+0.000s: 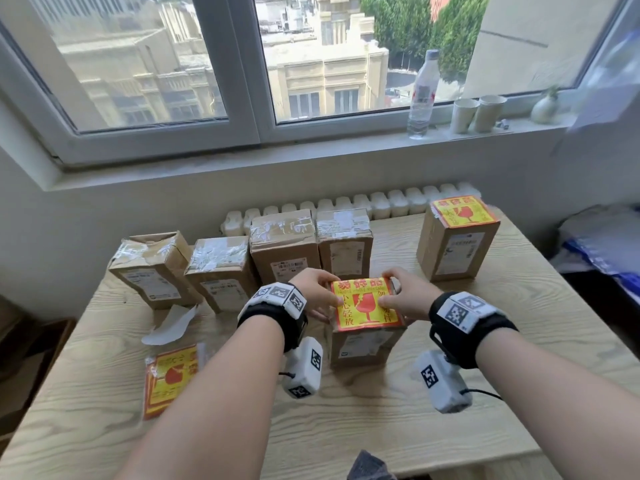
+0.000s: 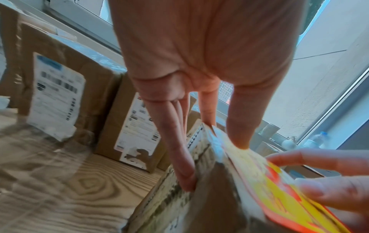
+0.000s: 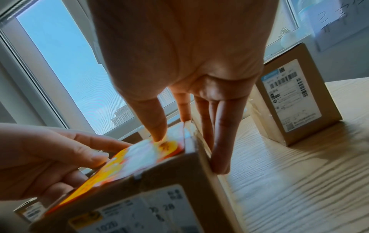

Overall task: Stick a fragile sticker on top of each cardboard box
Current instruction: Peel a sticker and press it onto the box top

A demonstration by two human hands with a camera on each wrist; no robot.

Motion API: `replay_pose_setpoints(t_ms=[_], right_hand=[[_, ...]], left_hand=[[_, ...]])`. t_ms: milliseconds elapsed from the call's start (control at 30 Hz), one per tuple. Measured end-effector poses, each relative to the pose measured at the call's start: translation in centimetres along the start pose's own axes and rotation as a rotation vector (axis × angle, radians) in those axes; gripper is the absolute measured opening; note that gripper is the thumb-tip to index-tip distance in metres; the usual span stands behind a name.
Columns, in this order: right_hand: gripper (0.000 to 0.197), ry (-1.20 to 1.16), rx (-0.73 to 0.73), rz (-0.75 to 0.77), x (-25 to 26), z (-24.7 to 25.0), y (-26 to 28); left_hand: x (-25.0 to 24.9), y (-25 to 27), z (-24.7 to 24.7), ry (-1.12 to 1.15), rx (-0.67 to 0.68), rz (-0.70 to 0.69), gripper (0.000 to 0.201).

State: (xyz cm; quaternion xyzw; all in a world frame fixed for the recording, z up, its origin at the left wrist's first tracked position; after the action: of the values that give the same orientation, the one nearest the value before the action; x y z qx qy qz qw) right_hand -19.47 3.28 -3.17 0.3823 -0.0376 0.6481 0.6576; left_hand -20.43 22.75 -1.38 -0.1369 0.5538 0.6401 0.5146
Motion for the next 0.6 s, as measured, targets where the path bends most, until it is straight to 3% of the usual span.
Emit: replay_pose_setpoints(t_ms=[100, 300, 467, 533, 600], right_hand=[[0.058, 0.022, -0.040, -0.011, -1.9, 2.4, -0.3], [0.066, 0.010, -0.133, 0.015, -5.1, 6.8, -2.0], [0.067, 0.039, -0.117, 0.059, -6.9, 8.1, -3.7], [0.055, 0.016, -0.158, 0.058, -7.3, 8.8, -4.5], [0.035, 0.027, -0.287, 0.066, -7.1, 10.0, -5.3]], left_hand=[[-2.0, -1.5, -1.8, 0.012, 0.008, -0.024, 0.060], [-5.5, -5.6, -5.0, -0.055, -0.113, -0.059, 0.074], [-7.4, -7.6, -7.3, -0.574, -0.092, -0.063, 0.119], [-8.4, -8.1, -8.0, -0.706, -0.050, -0.040, 0.126], [-9.5, -8.5, -8.4, -0.788, 0.000, -0.025, 0.125]])
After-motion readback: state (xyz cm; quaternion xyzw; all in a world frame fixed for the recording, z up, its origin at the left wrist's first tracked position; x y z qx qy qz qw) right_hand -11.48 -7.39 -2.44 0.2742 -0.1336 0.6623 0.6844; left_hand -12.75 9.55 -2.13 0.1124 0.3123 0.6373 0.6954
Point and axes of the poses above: each hand's wrist, its own y-axis away from the middle knuckle, its own z-axis out of the back of the hand, x = y × z, the point moved 1 cm from there along -y, towards the middle knuckle, and after that the axes turned 3 degrees about y, right-handed, at the moved point
